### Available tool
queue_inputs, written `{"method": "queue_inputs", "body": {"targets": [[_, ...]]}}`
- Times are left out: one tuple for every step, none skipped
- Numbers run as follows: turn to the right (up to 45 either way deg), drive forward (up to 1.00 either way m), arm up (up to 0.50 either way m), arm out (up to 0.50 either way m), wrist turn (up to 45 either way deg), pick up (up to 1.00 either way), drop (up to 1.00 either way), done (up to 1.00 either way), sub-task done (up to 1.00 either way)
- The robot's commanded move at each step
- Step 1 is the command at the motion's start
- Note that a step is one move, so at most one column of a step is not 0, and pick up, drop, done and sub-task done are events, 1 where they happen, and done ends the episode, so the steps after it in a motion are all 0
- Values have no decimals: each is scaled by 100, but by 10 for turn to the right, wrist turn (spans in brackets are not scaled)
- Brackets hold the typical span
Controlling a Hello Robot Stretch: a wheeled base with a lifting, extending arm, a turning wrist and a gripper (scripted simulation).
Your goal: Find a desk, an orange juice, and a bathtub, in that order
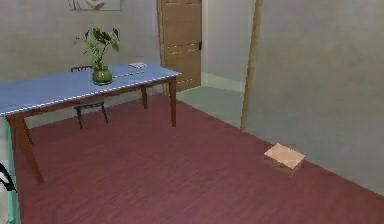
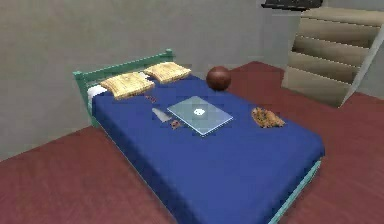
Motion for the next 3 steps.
{"method": "queue_inputs", "body": {"targets": [[60,0,0,0,0,0,0,0,0],[0,100,0,0,0,0,0,0,0],[0,100,0,0,0,0,0,0,0]]}}
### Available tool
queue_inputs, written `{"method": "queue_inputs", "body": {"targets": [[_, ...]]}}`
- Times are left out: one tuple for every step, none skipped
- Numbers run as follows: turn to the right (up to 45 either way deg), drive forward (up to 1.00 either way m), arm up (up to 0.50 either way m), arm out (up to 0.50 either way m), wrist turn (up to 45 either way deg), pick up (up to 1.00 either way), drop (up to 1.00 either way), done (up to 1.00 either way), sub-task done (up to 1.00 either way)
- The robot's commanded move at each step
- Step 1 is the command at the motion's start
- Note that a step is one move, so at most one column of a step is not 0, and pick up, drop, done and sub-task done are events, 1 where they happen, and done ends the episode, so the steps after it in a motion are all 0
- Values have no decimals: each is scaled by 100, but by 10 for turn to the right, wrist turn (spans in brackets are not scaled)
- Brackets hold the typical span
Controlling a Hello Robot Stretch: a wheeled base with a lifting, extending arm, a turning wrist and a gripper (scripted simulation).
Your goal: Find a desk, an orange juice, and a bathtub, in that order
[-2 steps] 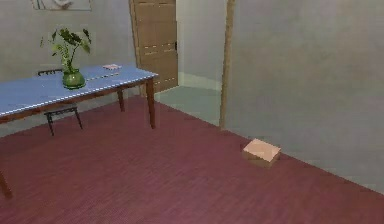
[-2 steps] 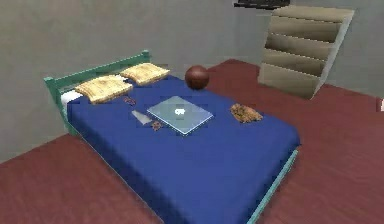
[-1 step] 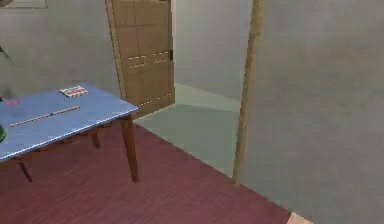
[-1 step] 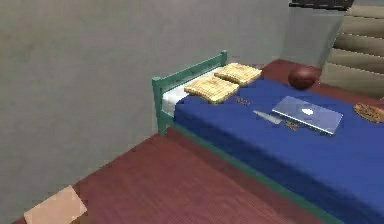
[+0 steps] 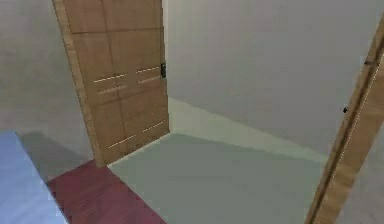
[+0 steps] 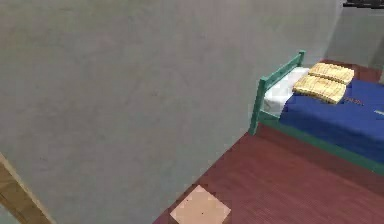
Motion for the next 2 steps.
{"method": "queue_inputs", "body": {"targets": [[0,80,0,0,0,0,0,0,0],[0,100,0,0,0,0,0,0,0]]}}
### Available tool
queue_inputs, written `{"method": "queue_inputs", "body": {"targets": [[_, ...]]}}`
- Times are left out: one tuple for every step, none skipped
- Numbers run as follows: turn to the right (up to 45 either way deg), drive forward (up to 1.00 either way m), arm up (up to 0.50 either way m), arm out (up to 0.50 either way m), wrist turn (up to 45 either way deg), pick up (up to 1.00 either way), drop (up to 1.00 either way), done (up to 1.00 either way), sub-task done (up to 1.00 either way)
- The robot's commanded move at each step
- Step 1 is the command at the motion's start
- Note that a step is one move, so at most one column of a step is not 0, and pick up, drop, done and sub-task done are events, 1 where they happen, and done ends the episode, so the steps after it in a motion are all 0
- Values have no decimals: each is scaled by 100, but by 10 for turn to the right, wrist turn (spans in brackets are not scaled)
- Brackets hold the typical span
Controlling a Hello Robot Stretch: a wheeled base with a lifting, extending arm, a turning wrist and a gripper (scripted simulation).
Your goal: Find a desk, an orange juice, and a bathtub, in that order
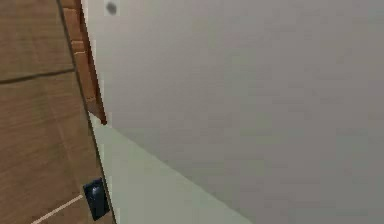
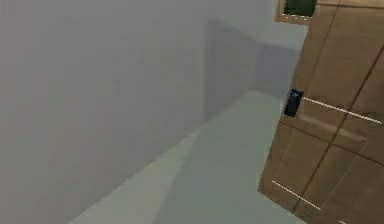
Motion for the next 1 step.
{"method": "queue_inputs", "body": {"targets": [[0,55,0,0,0,0,0,0,0]]}}
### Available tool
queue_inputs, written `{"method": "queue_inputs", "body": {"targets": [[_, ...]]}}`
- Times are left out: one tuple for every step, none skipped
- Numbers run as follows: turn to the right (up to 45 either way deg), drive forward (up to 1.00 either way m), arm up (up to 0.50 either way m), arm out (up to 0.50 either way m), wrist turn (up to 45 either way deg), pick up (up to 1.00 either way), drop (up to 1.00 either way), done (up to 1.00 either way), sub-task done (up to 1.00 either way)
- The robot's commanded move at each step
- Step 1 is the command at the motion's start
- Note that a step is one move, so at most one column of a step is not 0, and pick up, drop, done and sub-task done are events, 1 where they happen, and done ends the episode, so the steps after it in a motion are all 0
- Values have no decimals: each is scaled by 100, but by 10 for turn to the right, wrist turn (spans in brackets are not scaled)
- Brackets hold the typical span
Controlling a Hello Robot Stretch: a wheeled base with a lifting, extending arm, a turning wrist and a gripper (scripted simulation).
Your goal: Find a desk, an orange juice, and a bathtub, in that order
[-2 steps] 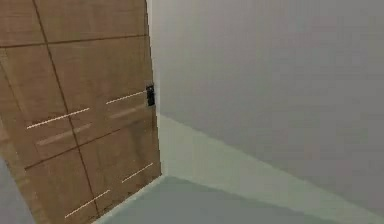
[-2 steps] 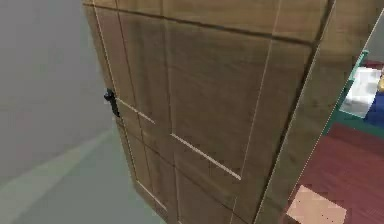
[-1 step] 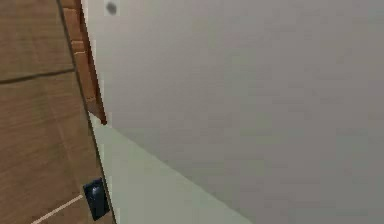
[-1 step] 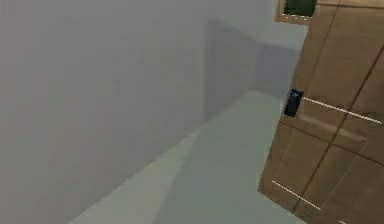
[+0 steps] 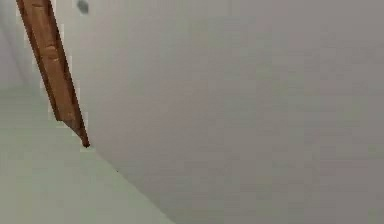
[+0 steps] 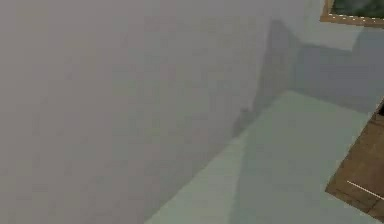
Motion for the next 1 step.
{"method": "queue_inputs", "body": {"targets": [[-390,0,0,0,0,0,0,0,0]]}}
